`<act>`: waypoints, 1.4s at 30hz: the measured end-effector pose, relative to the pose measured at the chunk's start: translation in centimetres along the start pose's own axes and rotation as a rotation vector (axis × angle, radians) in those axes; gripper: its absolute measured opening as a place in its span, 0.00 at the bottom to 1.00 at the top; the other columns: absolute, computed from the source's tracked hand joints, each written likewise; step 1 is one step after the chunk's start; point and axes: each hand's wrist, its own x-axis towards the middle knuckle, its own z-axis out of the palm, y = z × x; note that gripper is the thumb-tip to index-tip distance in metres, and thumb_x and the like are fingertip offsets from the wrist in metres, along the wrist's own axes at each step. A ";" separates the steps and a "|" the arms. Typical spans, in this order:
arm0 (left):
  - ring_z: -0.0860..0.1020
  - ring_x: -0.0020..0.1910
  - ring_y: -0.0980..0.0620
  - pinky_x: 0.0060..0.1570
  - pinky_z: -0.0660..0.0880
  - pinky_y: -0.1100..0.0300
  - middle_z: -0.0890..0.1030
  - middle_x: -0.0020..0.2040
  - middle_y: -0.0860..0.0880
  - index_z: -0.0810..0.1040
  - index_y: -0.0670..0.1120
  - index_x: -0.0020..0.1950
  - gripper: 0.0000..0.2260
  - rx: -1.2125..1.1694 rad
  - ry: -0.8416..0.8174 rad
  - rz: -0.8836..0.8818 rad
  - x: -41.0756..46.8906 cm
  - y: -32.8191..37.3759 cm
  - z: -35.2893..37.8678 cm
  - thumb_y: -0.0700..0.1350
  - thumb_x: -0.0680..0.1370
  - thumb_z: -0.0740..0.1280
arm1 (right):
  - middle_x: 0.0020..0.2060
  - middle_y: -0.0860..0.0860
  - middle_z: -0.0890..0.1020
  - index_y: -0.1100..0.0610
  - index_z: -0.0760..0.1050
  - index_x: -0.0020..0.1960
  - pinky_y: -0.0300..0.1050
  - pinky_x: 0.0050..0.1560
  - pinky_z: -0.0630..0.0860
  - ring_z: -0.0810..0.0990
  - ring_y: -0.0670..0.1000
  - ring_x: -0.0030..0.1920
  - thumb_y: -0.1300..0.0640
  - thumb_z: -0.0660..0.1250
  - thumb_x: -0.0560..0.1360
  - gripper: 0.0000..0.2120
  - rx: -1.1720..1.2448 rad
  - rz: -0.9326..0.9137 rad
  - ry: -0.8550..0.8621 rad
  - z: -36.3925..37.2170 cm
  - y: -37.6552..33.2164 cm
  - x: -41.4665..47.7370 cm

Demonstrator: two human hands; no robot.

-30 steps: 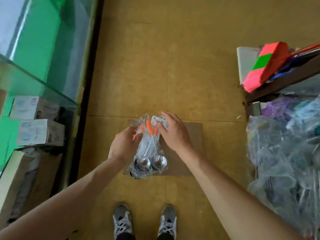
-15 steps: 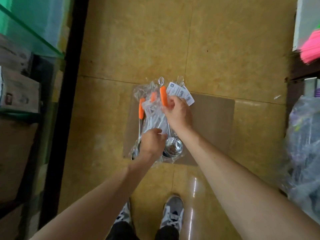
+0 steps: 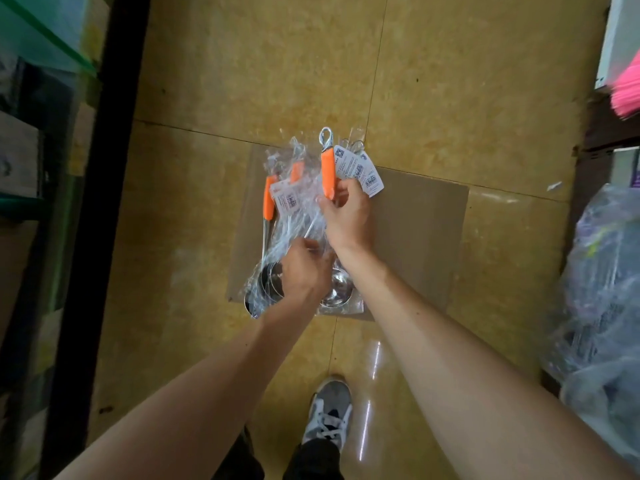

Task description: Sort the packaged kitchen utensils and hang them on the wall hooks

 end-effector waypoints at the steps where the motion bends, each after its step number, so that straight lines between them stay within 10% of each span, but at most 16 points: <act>1: 0.80 0.37 0.53 0.40 0.79 0.54 0.81 0.50 0.49 0.75 0.45 0.57 0.13 -0.006 0.002 0.006 -0.1 0.0 -0.1 0.48 0.76 0.71 | 0.38 0.44 0.76 0.56 0.76 0.49 0.43 0.44 0.73 0.77 0.49 0.41 0.60 0.74 0.72 0.09 0.021 0.010 -0.026 -0.4 -0.1 0.0; 4: 0.77 0.33 0.60 0.33 0.74 0.63 0.80 0.51 0.50 0.73 0.45 0.60 0.15 -0.022 0.016 0.065 -0.5 0.6 -0.7 0.48 0.76 0.71 | 0.36 0.41 0.76 0.58 0.78 0.53 0.33 0.39 0.71 0.75 0.41 0.36 0.60 0.73 0.74 0.09 0.065 0.017 -0.098 -1.7 -0.8 -0.2; 8: 0.80 0.48 0.54 0.49 0.79 0.58 0.80 0.55 0.49 0.74 0.44 0.65 0.20 -0.047 -0.007 0.166 -1.1 1.9 -2.2 0.48 0.75 0.72 | 0.35 0.42 0.77 0.56 0.77 0.50 0.27 0.35 0.69 0.75 0.38 0.35 0.60 0.73 0.74 0.06 0.157 0.027 -0.116 -3.5 -2.4 -0.6; 16: 0.72 0.31 0.56 0.35 0.70 0.62 0.77 0.32 0.49 0.78 0.41 0.40 0.06 -0.205 -0.230 0.205 -5.3 5.6 -5.7 0.39 0.75 0.72 | 0.37 0.47 0.82 0.55 0.78 0.48 0.36 0.39 0.72 0.78 0.46 0.37 0.57 0.73 0.74 0.05 0.336 0.034 -0.104 -8.8 -6.8 -2.8; 29: 0.68 0.25 0.60 0.25 0.64 0.69 0.73 0.28 0.56 0.79 0.43 0.42 0.05 0.069 -0.431 0.490 -20.6 21.0 -6.2 0.41 0.77 0.71 | 0.42 0.48 0.86 0.48 0.80 0.48 0.48 0.47 0.80 0.84 0.48 0.44 0.55 0.73 0.75 0.04 0.506 -0.035 0.158 -29.7 -16.0 -7.7; 42: 0.63 0.33 0.52 0.34 0.60 0.54 0.65 0.31 0.50 0.72 0.41 0.37 0.13 0.260 -0.824 0.827 -39.0 32.1 0.3 0.44 0.74 0.74 | 0.42 0.48 0.86 0.46 0.79 0.47 0.46 0.46 0.79 0.84 0.47 0.43 0.57 0.72 0.75 0.06 0.587 -0.051 0.576 -52.6 -19.0 -19.6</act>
